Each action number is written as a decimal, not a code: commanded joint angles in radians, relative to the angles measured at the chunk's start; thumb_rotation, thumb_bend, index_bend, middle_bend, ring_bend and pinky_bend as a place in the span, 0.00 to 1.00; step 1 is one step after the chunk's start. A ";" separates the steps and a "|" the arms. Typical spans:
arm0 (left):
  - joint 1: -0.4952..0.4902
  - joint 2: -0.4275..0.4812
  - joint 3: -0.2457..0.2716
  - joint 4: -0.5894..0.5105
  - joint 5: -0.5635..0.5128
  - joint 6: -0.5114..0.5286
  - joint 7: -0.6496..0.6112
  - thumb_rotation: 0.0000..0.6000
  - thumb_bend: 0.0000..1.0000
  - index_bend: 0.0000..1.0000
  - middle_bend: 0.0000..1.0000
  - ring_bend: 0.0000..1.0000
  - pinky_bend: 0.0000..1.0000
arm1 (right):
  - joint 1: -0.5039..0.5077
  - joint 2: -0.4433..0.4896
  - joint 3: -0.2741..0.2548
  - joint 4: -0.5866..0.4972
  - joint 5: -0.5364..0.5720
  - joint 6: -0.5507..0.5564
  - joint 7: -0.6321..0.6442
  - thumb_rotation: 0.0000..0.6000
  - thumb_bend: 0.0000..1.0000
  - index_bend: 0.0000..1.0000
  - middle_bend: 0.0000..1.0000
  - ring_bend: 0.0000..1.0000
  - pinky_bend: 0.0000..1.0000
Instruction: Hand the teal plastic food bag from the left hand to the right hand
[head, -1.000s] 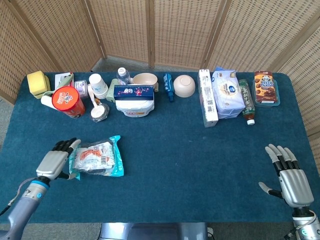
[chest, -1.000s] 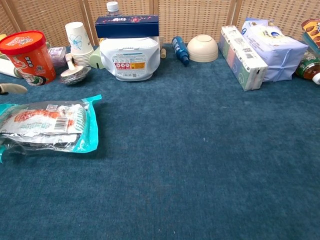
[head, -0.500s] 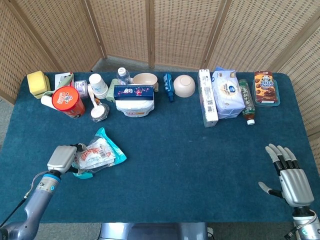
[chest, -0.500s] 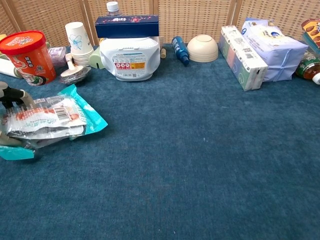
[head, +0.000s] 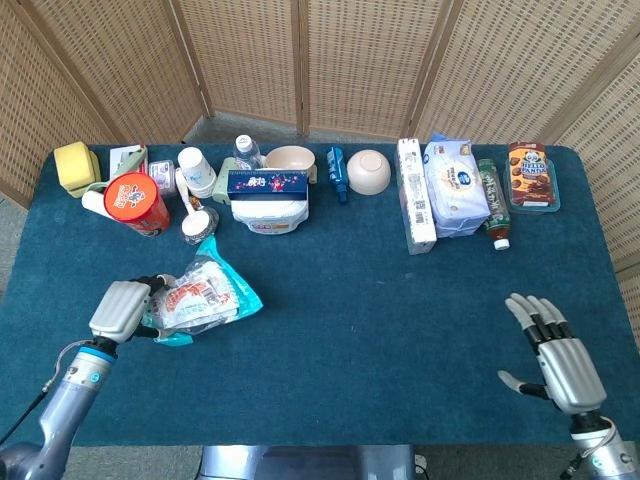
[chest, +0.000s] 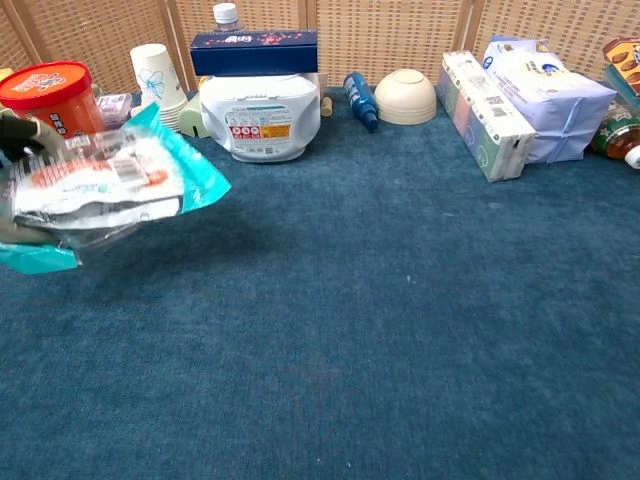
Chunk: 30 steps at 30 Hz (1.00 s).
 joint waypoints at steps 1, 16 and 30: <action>-0.029 0.116 0.009 -0.122 0.078 -0.048 -0.141 1.00 0.13 0.64 0.68 0.68 0.76 | 0.041 -0.020 -0.011 0.041 -0.039 -0.030 0.102 1.00 0.00 0.00 0.00 0.00 0.05; -0.252 0.314 -0.067 -0.339 -0.010 -0.448 -0.557 1.00 0.13 0.64 0.68 0.68 0.66 | 0.146 -0.205 0.046 0.179 -0.188 0.063 0.083 1.00 0.00 0.00 0.00 0.00 0.05; -0.436 0.309 -0.103 -0.311 -0.167 -0.663 -0.492 1.00 0.13 0.64 0.68 0.68 0.65 | 0.243 -0.246 0.073 0.175 -0.174 -0.022 0.033 1.00 0.00 0.00 0.00 0.00 0.05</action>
